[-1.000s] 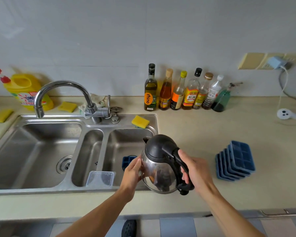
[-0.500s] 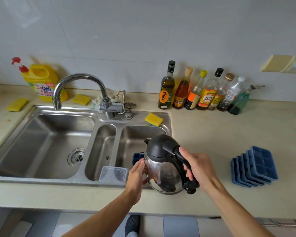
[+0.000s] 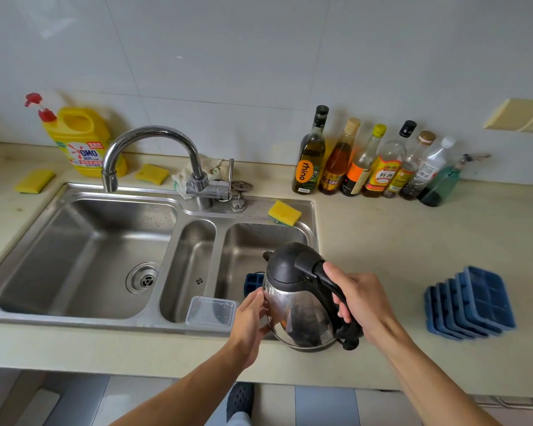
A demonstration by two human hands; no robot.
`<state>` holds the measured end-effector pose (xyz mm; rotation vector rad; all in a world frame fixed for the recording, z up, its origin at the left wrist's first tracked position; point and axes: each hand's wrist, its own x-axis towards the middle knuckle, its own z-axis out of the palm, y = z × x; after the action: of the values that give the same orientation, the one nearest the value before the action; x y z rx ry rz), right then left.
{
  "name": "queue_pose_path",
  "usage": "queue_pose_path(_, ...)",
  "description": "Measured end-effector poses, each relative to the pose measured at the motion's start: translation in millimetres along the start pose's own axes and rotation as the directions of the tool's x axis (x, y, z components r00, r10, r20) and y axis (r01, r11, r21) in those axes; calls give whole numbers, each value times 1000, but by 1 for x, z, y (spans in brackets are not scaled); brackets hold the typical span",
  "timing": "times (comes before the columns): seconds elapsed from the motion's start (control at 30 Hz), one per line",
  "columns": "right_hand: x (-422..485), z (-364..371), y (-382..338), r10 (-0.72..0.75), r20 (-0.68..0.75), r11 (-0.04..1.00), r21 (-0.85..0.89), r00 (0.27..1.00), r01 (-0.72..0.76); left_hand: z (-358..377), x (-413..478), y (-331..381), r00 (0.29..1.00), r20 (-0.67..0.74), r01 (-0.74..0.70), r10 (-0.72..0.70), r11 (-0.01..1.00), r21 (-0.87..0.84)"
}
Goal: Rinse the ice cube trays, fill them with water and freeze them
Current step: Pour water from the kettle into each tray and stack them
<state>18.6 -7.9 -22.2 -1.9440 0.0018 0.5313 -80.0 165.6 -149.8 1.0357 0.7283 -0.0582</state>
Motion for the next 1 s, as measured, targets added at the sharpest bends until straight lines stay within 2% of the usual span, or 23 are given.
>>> queue_pose_path(0.43, 1, 9, -6, 13, 0, 999, -35, 1000, -13, -5, -1, 5, 999, -6, 50, -50, 998, -27)
queue_pose_path(1.0, -4, 10, -10, 22, -4, 999, -32, 1000, -22, -4, -6, 5, 999, -17, 48, -49, 998, -36)
